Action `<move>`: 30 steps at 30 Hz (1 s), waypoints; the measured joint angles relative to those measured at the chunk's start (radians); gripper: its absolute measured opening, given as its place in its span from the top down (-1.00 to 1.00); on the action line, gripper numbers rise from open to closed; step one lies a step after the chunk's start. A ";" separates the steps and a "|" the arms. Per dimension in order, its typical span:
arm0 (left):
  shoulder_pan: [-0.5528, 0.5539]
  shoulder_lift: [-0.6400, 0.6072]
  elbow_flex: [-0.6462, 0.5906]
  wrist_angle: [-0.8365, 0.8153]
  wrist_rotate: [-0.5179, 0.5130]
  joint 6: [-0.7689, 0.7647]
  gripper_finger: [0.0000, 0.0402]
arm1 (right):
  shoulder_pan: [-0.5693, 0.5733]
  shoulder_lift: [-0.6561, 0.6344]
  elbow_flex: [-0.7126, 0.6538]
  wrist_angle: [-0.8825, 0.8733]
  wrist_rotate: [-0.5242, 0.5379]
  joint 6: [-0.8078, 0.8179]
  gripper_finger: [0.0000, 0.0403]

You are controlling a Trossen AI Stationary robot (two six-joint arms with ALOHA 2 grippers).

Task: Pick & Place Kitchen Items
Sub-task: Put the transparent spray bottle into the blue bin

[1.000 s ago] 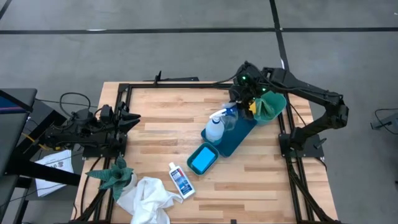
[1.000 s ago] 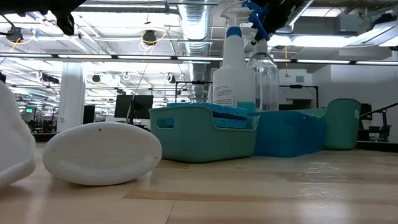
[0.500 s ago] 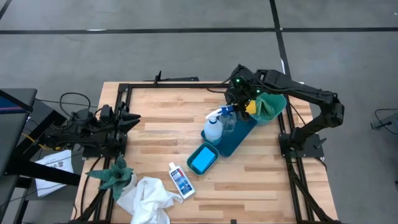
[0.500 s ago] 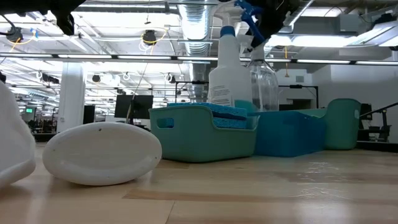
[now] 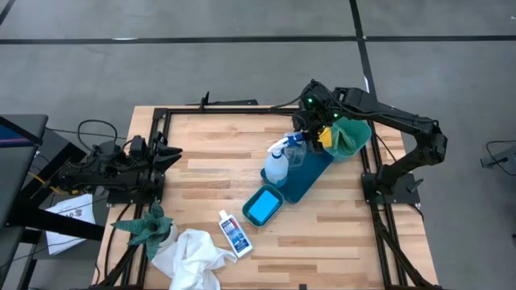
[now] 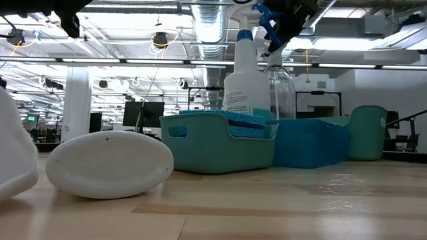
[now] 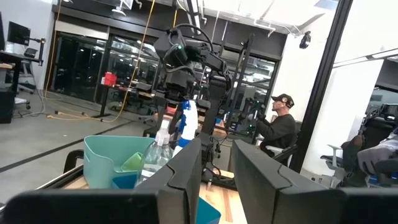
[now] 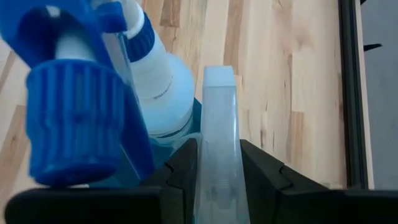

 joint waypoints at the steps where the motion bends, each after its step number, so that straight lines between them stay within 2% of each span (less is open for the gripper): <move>1: 0.000 0.000 0.000 0.000 0.000 0.000 0.56 | 0.000 0.000 0.000 0.001 0.001 0.000 0.57; 17: 0.000 0.000 0.000 0.000 0.004 0.000 0.56 | 0.006 0.021 -0.061 0.078 -0.004 0.019 0.57; 26: 0.000 0.000 0.000 0.000 0.003 0.000 0.56 | 0.006 0.030 -0.072 0.048 0.004 0.078 0.11; 30: 0.000 0.000 0.000 0.000 -0.001 0.000 0.56 | 0.004 0.027 -0.070 0.041 0.012 0.100 -0.03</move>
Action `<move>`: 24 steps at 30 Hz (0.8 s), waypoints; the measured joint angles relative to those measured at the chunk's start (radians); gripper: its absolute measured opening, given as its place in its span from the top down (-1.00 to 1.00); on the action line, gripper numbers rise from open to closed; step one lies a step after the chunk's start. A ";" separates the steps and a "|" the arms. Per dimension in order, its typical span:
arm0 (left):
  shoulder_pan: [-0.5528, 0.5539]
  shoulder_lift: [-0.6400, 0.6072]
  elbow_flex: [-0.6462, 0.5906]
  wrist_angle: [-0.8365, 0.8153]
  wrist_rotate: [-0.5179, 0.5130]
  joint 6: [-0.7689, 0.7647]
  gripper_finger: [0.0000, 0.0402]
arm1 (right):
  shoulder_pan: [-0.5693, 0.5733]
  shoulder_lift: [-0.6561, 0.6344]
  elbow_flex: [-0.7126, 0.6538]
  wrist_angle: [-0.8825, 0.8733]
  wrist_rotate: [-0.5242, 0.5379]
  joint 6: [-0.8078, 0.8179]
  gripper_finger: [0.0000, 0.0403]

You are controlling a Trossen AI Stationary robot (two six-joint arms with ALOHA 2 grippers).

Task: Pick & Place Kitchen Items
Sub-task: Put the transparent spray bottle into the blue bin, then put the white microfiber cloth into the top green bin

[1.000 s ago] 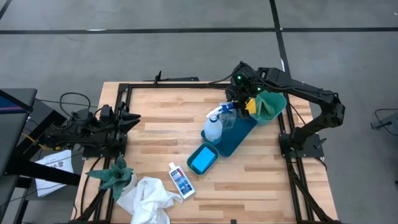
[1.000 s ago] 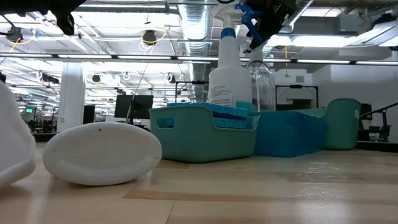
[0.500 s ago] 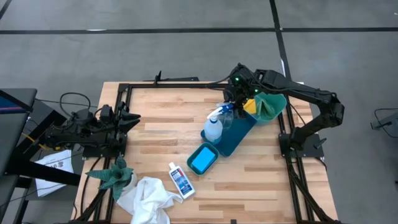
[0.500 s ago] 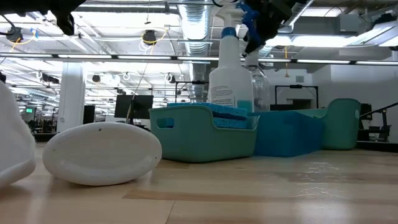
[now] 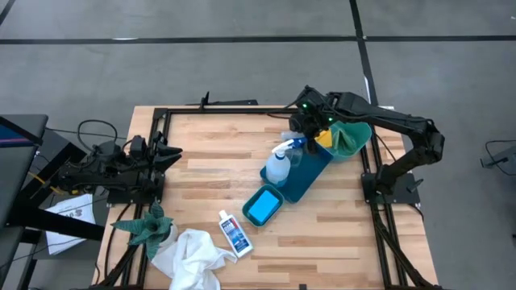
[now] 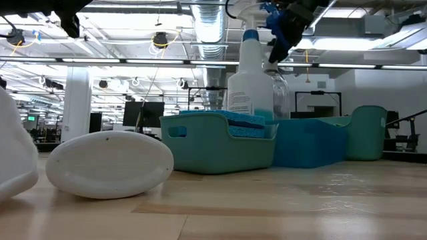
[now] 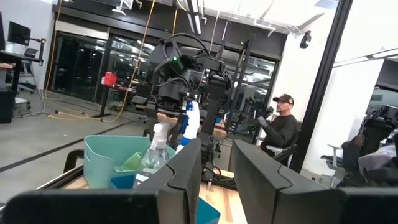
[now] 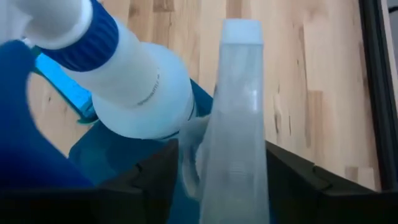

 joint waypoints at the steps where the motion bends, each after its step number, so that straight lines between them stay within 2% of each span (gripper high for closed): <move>1: 0.000 0.000 0.000 0.000 0.000 0.000 0.56 | -0.004 -0.004 0.000 -0.004 0.004 0.003 -0.06; 6: 0.000 0.000 0.000 0.000 0.000 0.000 0.56 | -0.016 -0.040 0.001 -0.014 0.021 0.016 -0.12; 16: 0.000 0.000 0.000 0.000 0.001 0.000 0.56 | -0.054 -0.150 0.002 -0.091 0.053 0.051 -0.13; 24: 0.000 0.000 0.000 0.000 0.002 0.000 0.56 | -0.071 -0.270 0.003 -0.150 0.070 0.152 -0.13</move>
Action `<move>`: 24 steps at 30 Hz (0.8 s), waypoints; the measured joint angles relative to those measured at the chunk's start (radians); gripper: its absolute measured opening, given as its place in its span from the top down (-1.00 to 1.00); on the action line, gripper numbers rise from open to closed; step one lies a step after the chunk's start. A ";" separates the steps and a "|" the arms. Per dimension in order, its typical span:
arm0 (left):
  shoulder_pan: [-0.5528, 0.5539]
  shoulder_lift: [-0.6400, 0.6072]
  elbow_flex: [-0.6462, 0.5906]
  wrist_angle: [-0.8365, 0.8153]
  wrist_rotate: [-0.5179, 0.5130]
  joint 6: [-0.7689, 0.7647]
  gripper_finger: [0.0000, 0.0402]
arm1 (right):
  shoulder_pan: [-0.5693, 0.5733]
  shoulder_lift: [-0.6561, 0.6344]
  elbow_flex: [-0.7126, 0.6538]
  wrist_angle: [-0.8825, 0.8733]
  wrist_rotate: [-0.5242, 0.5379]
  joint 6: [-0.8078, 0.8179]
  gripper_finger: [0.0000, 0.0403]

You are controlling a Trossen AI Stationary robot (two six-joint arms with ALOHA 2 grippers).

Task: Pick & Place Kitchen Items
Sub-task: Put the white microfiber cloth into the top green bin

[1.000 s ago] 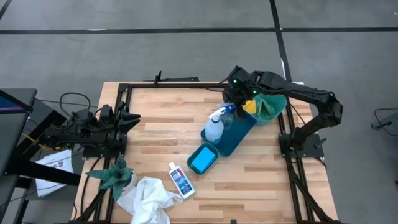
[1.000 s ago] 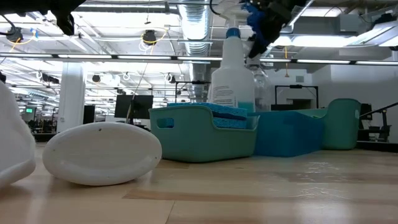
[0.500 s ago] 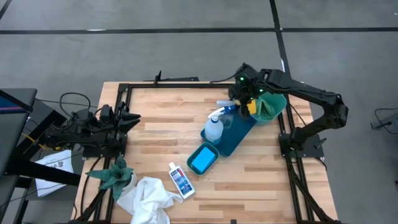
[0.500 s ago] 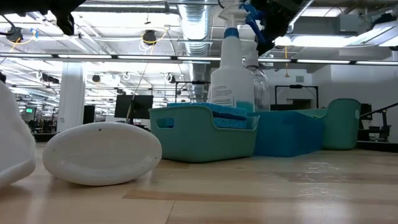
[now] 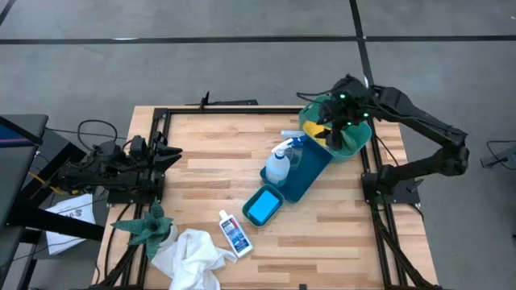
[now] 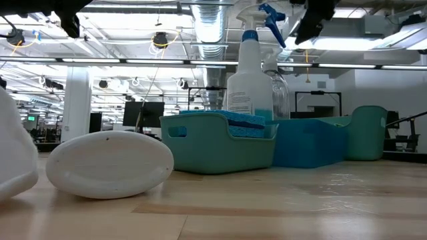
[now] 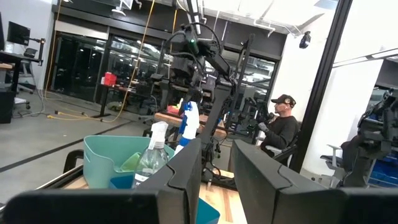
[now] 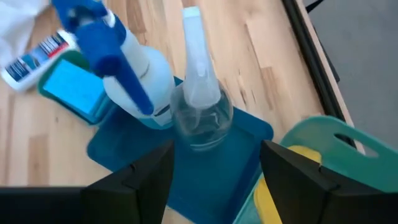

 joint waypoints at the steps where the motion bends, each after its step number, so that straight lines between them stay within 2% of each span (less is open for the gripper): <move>1: 0.000 0.000 0.000 0.000 0.000 0.000 0.56 | 0.000 -0.017 0.000 -0.008 0.000 0.019 -0.13; 9: 0.000 0.000 0.000 0.000 0.003 0.000 0.56 | 0.013 -0.190 0.001 -0.039 0.007 0.251 -0.13; 18: 0.000 0.000 0.000 0.000 0.003 0.000 0.56 | 0.069 -0.388 0.001 -0.031 0.214 0.490 -0.13; 24: 0.000 0.000 0.000 0.000 -0.001 0.000 0.56 | 0.103 -0.464 -0.005 -0.039 0.272 0.599 -0.13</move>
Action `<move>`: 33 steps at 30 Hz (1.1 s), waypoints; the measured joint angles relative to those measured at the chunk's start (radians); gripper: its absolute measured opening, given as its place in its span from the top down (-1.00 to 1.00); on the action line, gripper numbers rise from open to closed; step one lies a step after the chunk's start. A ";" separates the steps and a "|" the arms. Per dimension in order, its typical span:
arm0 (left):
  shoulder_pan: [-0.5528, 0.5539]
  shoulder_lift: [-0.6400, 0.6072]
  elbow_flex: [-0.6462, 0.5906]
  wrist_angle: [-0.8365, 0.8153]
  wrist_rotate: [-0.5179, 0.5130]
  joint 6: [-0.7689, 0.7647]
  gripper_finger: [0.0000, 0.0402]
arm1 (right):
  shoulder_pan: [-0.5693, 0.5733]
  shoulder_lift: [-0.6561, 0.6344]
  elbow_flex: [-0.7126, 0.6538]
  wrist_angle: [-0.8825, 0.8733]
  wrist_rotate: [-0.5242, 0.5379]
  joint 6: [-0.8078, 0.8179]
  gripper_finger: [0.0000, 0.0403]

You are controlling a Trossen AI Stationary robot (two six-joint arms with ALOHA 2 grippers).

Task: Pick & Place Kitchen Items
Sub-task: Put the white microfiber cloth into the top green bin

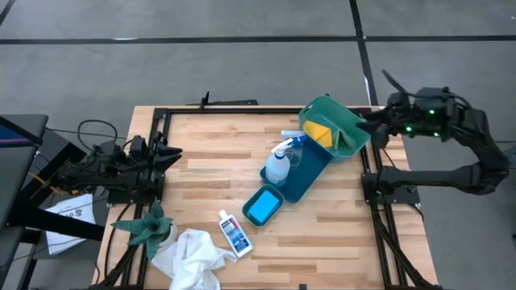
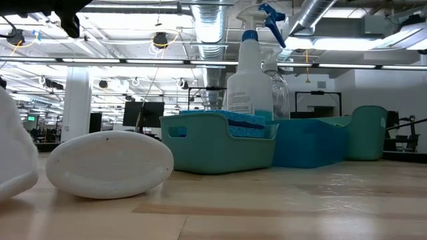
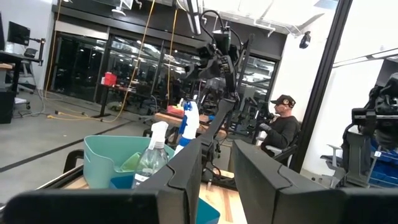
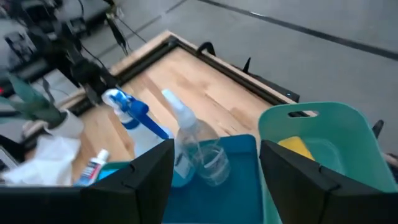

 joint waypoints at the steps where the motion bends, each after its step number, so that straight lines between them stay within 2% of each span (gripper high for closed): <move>1: 0.000 0.000 0.000 0.000 -0.001 0.000 0.56 | 0.006 -0.010 0.000 0.000 0.001 0.020 -0.13; 7: 0.000 0.006 0.000 0.041 -0.013 -0.008 0.56 | 0.032 -0.064 0.000 0.005 0.026 0.087 -0.13; 9: 0.000 0.022 0.000 0.127 0.000 -0.102 0.56 | 0.032 -0.073 -0.001 0.005 0.040 0.100 -0.13; 12: 0.000 0.062 0.000 0.313 0.014 -0.226 0.56 | 0.032 -0.083 -0.001 0.005 0.042 0.102 -0.13; 19: 0.000 0.223 0.000 0.781 0.010 -0.203 0.56 | 0.031 -0.082 -0.001 0.005 0.042 0.071 -0.13; 25: 0.000 0.388 0.002 1.100 0.085 -0.211 0.56 | 0.031 -0.082 -0.001 0.005 0.043 0.053 -0.13; 29: 0.000 0.482 0.070 1.070 0.091 -0.261 0.55 | 0.031 -0.083 -0.001 0.005 0.048 0.036 -0.13; 33: 0.000 0.576 0.219 0.811 0.082 -0.293 0.46 | 0.031 -0.083 -0.001 0.009 0.050 0.021 -0.13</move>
